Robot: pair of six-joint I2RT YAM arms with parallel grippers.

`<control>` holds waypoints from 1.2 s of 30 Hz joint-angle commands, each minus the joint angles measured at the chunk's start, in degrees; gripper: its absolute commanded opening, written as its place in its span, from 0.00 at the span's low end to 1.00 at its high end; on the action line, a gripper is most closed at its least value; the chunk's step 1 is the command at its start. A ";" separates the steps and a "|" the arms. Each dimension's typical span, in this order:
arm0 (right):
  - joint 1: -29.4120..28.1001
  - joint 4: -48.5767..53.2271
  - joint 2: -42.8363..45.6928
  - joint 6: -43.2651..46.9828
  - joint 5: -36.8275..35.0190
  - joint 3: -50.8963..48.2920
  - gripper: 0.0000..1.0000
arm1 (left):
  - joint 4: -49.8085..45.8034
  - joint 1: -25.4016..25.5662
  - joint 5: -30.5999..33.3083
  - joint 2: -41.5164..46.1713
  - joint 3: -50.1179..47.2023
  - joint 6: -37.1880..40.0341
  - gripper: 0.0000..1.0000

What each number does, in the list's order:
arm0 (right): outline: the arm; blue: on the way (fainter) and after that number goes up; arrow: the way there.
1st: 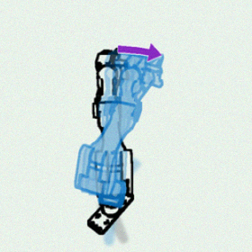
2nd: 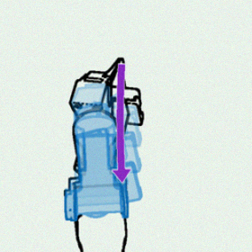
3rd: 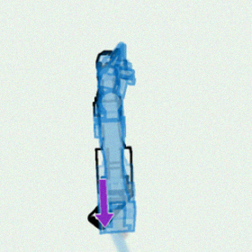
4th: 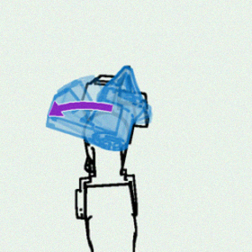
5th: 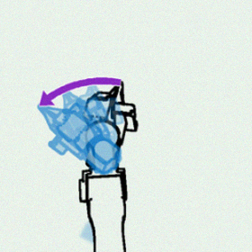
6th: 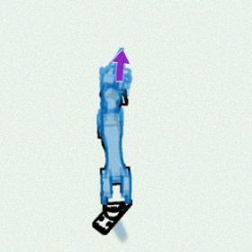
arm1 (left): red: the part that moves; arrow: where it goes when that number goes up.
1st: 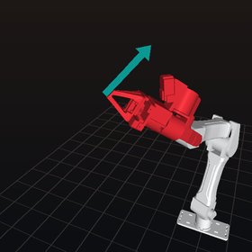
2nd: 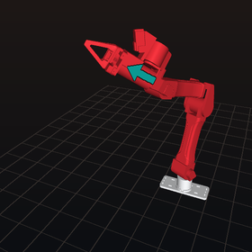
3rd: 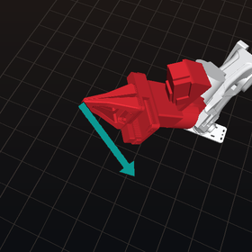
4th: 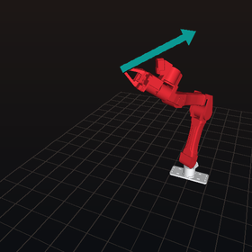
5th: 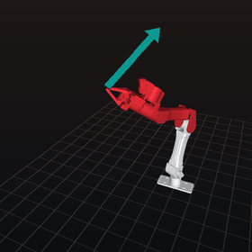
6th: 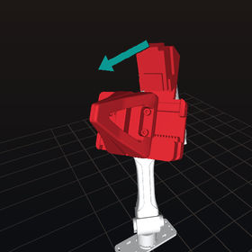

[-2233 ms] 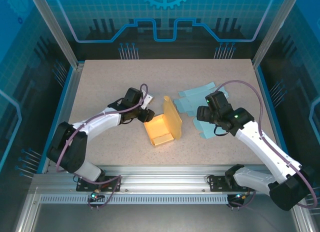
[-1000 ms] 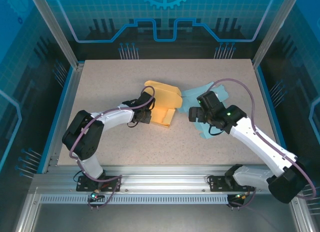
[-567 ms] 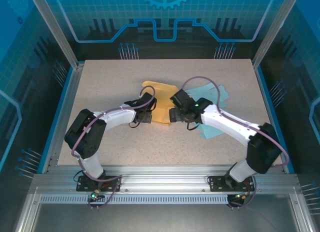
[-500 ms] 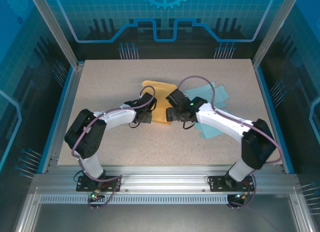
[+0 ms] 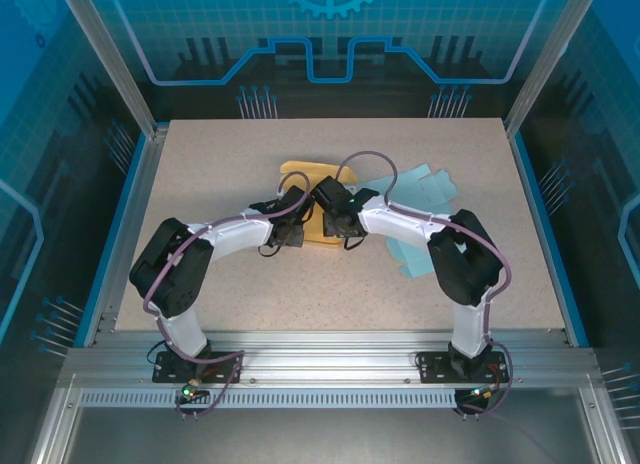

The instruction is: Fold the paper box

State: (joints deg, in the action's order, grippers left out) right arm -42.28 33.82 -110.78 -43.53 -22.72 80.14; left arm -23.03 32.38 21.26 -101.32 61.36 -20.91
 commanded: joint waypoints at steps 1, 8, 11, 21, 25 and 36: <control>0.52 0.10 -3.63 -0.59 -2.85 1.72 0.54 | -1.75 0.48 0.98 -0.63 0.44 -1.19 0.17; 0.52 0.66 -8.43 0.10 -5.85 2.59 0.37 | -1.83 0.50 1.73 -0.20 0.07 -2.90 0.17; 0.52 0.19 -9.09 0.33 -6.18 2.01 0.23 | -1.21 0.52 1.31 1.03 -0.10 -4.16 0.18; 0.51 2.54 -9.63 4.37 -7.97 1.12 0.10 | -0.83 0.36 1.56 14.97 -1.82 -7.42 0.54; 0.22 5.28 -10.51 6.61 -9.32 1.82 0.10 | -0.64 0.15 3.23 22.22 -4.23 -9.29 0.61; -2.86 17.01 -20.50 9.47 -17.92 10.25 0.17 | 1.07 -2.81 12.84 41.18 -12.05 -9.88 0.87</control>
State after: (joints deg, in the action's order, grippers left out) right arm -44.07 42.48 -125.21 -35.53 -38.83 89.95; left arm -22.94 30.74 30.70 -63.33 50.72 -31.20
